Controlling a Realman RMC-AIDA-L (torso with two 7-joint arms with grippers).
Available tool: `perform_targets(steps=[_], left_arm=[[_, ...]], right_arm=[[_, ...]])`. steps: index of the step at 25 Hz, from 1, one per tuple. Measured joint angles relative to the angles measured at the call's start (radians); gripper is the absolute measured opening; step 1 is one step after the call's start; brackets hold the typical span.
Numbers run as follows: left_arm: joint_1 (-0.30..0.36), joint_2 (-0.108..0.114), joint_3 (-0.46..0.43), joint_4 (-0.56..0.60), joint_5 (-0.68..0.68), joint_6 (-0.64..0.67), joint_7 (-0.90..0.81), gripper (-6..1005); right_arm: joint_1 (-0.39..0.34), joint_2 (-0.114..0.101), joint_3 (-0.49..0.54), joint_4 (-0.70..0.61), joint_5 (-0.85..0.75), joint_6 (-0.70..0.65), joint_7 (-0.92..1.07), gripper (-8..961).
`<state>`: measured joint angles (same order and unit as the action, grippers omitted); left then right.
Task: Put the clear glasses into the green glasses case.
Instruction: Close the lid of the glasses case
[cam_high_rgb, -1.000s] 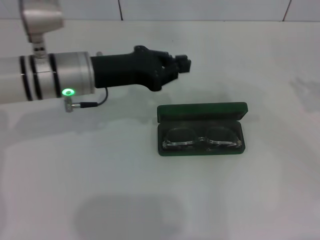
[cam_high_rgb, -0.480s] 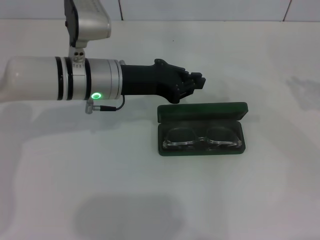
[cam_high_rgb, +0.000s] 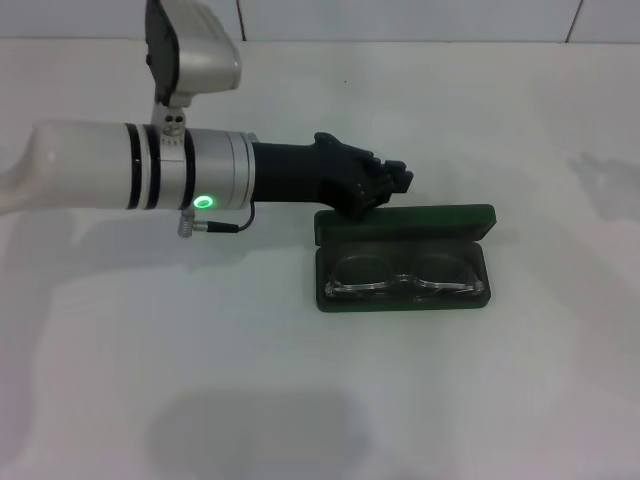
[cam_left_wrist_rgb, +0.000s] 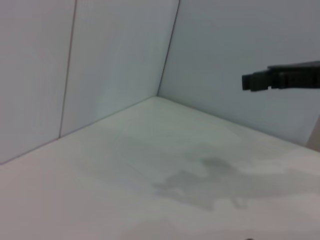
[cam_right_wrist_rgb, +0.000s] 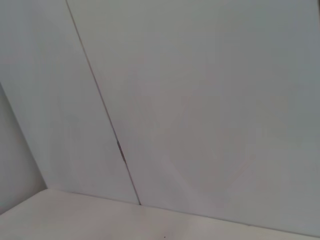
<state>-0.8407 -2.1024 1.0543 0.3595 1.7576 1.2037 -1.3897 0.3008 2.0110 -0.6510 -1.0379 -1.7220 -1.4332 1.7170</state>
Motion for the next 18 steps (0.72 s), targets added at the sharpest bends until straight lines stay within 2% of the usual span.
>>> perform_targets(steps=[5, 11, 18], left_arm=[[-0.001, -0.002, 0.050, -0.007, -0.027, -0.014, 0.000, 123], [-0.002, -0.001, 0.162, -0.011, -0.109, -0.046, -0.002, 123], [0.003, -0.002, 0.194, -0.016, -0.139, -0.063, 0.001, 123]], right_arm=[[0.000, 0.000, -0.005, 0.003, 0.000, 0.003, 0.000, 211], [0.000, 0.000, -0.007, 0.016, 0.001, 0.004, 0.000, 217], [0.000, 0.001, -0.009, 0.018, 0.004, 0.001, 0.000, 225]])
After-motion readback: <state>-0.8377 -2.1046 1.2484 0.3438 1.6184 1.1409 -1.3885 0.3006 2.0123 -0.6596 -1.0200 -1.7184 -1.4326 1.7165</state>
